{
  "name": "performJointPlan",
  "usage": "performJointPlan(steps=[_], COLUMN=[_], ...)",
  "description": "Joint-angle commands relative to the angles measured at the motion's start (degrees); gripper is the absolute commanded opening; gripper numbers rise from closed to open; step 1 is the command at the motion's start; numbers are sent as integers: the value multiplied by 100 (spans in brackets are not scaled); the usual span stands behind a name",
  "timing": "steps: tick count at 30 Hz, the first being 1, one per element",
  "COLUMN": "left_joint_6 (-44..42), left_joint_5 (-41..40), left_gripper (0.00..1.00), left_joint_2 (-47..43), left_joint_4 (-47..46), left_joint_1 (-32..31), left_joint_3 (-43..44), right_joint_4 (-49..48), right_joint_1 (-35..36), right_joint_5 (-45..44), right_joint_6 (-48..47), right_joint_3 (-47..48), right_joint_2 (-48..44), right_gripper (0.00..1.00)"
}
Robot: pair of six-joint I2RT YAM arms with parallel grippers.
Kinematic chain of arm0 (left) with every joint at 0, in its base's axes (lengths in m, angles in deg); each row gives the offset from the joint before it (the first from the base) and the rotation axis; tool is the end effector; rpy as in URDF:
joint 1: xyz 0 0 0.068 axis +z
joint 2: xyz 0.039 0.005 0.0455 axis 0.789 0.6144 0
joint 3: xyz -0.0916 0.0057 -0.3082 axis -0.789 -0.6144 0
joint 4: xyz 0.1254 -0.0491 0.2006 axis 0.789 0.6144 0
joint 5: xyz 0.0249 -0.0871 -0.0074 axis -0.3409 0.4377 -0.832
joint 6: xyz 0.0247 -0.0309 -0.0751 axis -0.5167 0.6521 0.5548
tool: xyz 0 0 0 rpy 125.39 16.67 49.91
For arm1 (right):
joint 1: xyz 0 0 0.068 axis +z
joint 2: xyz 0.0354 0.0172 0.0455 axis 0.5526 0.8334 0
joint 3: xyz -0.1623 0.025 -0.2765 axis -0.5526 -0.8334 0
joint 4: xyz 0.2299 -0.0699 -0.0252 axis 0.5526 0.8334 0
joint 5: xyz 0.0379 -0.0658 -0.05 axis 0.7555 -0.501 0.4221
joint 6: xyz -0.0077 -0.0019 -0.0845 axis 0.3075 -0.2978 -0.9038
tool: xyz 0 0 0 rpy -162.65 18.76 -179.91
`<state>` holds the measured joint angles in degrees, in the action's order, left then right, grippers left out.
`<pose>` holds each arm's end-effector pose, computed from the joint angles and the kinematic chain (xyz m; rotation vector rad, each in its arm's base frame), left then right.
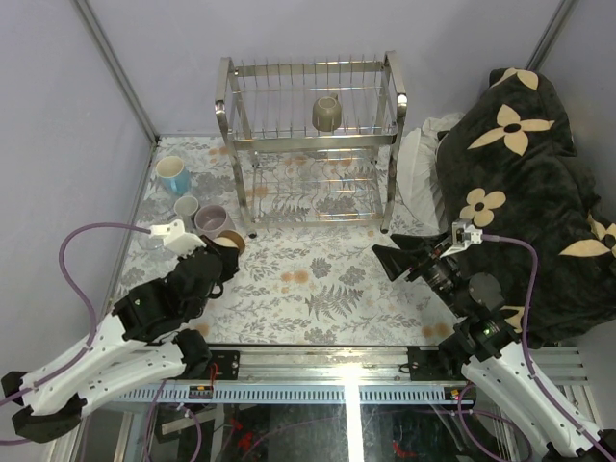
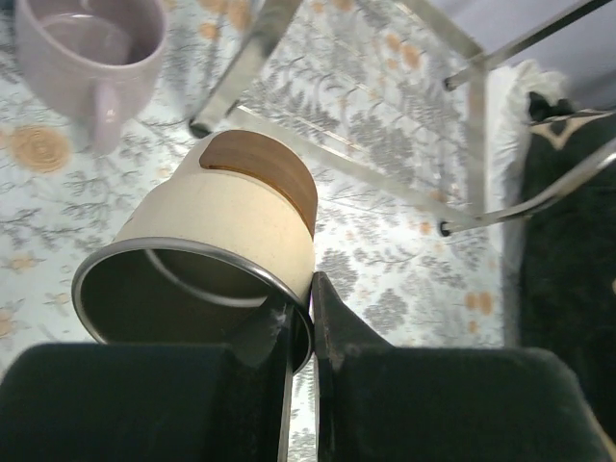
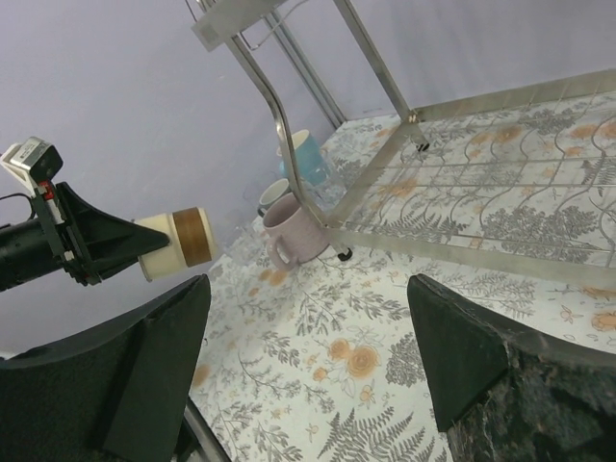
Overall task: Unload the cups from the dish rack
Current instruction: Place the cup at the center of the board.
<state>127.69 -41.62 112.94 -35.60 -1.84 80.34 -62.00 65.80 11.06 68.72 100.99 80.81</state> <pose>0.0855 -0.0327 0.3301 -0.4970 1.9311 -0.5016 0.0712 0.0549 0.3159 -0.0494 1.3544 1.1040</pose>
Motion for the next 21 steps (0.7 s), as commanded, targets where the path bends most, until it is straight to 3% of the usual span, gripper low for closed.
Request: performJointPlan(steps=[1,5,11,17,21], left_joint_6=[111,-232,-1156,-1630,-1659], left_joint_5=[-380,17,1918,2069,2594], left_gripper=[0,0,0,0,0], left_joint_2=[267,1013,1217,1474,1937], left_joint_4=[302,-30,-771,-728,-1043], left_joint_1=[70,444,2558,3498,4320], left_joint_3=[-175,-139,-278,-21,-73], right_joint_4=[-2,12,101,52,12], right_joint_1=[9,9,12,9,6], right_joint_5=[-117,-129,-156,-113,-51], right_joint_6=[-250,-231,-212,-167,-74], right_joint_3=[-8,-49,-72,-82,-107], right_joint_2=[-103,-110,-217,-191,-104], right_gripper=[90,91,91,91,91])
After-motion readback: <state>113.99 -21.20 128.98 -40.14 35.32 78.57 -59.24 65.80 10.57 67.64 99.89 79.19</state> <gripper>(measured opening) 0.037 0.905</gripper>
